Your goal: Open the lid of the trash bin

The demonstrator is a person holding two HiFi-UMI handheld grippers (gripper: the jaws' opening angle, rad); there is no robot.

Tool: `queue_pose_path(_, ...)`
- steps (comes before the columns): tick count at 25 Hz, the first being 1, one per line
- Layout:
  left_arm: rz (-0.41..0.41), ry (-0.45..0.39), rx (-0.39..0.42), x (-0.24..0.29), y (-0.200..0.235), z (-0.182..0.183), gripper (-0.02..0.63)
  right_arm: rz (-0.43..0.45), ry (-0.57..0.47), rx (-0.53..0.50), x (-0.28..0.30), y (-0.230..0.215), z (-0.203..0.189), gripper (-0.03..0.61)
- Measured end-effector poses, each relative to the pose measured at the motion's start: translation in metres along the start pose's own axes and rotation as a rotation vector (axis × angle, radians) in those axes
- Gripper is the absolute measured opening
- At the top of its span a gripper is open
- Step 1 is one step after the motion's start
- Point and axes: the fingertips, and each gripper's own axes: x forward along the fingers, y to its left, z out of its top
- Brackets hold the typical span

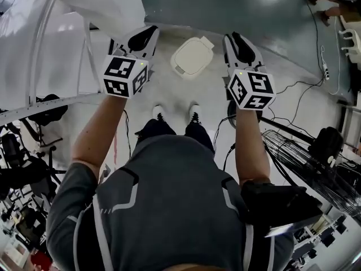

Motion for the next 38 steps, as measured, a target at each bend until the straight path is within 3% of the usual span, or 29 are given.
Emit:
queue_pose_path(5, 0.008, 0.076, -0.028, 0.027, 0.005, -0.042, 0.018, 0.026, 0.085, 0.05, 0.032, -0.012, -0.049, 0.158)
queue_pose_path(7, 0.012, 0.111, -0.046, 0.036, 0.006, -0.063, 0.084, 0.039, 0.13, 0.058, 0.043, -0.012, -0.073, 0.172)
queue_pose_path(10, 0.019, 0.16, -0.053, 0.047, 0.007, -0.094, 0.095, 0.045, 0.189, 0.08, 0.056, -0.014, -0.111, 0.181)
queue_pose_path(19, 0.029, 0.324, -0.083, 0.081, 0.006, -0.209, 0.14, 0.067, 0.357, 0.152, 0.087, -0.012, -0.235, 0.224)
queue_pose_path(32, 0.098, 0.48, -0.25, 0.117, -0.004, -0.367, 0.16, 0.148, 0.567, 0.121, 0.123, 0.005, -0.394, 0.265)
queue_pose_path(38, 0.103, 0.51, -0.25, 0.134, 0.0, -0.422, 0.161, 0.195, 0.622, 0.11, 0.14, 0.015, -0.459, 0.265)
